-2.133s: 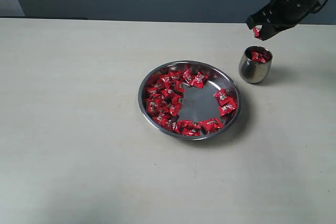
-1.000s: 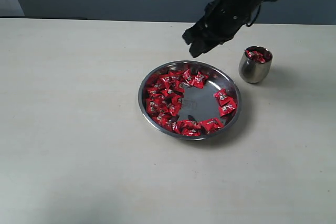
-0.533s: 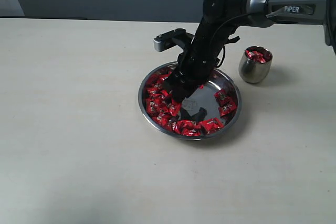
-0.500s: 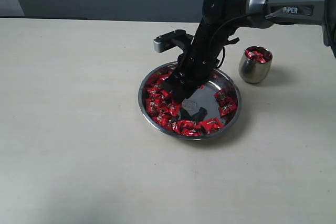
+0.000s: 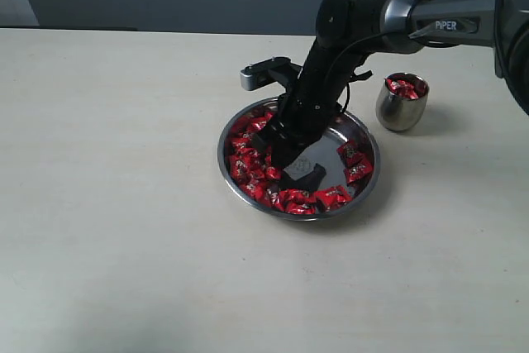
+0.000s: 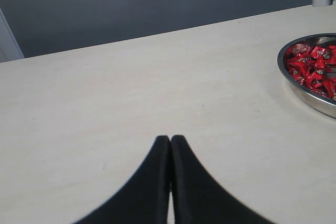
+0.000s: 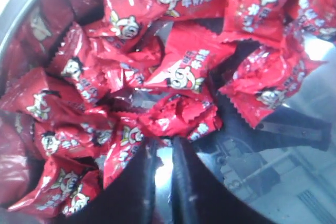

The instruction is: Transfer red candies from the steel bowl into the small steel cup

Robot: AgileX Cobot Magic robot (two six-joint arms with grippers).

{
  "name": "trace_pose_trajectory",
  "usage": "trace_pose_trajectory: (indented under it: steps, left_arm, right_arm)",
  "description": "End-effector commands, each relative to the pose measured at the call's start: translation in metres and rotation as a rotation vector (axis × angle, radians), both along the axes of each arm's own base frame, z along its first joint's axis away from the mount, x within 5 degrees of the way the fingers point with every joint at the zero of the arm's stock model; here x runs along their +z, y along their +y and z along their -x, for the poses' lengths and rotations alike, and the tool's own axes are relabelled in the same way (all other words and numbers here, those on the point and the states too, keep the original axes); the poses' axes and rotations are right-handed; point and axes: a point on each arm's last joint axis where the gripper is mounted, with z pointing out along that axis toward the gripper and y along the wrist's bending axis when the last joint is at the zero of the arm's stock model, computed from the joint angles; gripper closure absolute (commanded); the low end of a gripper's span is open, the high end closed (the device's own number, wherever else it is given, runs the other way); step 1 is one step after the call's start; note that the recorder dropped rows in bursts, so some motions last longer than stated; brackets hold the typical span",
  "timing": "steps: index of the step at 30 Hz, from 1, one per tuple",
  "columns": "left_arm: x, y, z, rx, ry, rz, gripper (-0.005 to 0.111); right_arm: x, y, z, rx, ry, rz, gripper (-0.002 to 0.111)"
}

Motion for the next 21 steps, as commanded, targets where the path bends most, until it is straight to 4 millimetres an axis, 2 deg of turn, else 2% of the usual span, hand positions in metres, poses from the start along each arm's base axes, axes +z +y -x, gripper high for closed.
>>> trace_pose_trajectory:
  steps: [1, 6, 7, 11, 12, 14, 17, 21]
  left_arm:
    - [0.001, 0.0, 0.0, -0.003, -0.01, 0.006, 0.106]
    - [0.001, 0.0, 0.0, -0.003, -0.01, 0.006, 0.106]
    - [0.001, 0.0, 0.0, -0.003, -0.01, 0.006, 0.106]
    - [0.001, 0.0, 0.0, -0.003, -0.01, 0.006, 0.106]
    - [0.001, 0.0, 0.0, -0.003, -0.01, 0.006, 0.106]
    - [0.001, 0.0, 0.0, -0.003, -0.01, 0.006, 0.106]
    - [0.001, 0.0, 0.0, -0.003, -0.01, 0.006, 0.106]
    - [0.001, 0.0, 0.0, -0.003, -0.01, 0.006, 0.106]
  right_arm:
    - [-0.002, -0.001, -0.002, 0.012, -0.011, -0.001, 0.108]
    - [0.003, -0.003, -0.001, 0.022, -0.011, 0.008, 0.106]
    - [0.005, -0.003, 0.0, 0.024, -0.008, 0.004, 0.1]
    - [0.008, -0.002, 0.001, 0.062, -0.009, -0.007, 0.063]
    - [0.008, -0.002, 0.001, 0.062, -0.009, -0.007, 0.06]
    - [0.008, -0.001, 0.001, 0.05, -0.011, -0.021, 0.06]
    - [0.008, 0.002, 0.0, 0.034, -0.012, -0.044, 0.068]
    - [0.008, 0.002, 0.0, 0.029, -0.021, -0.048, 0.089]
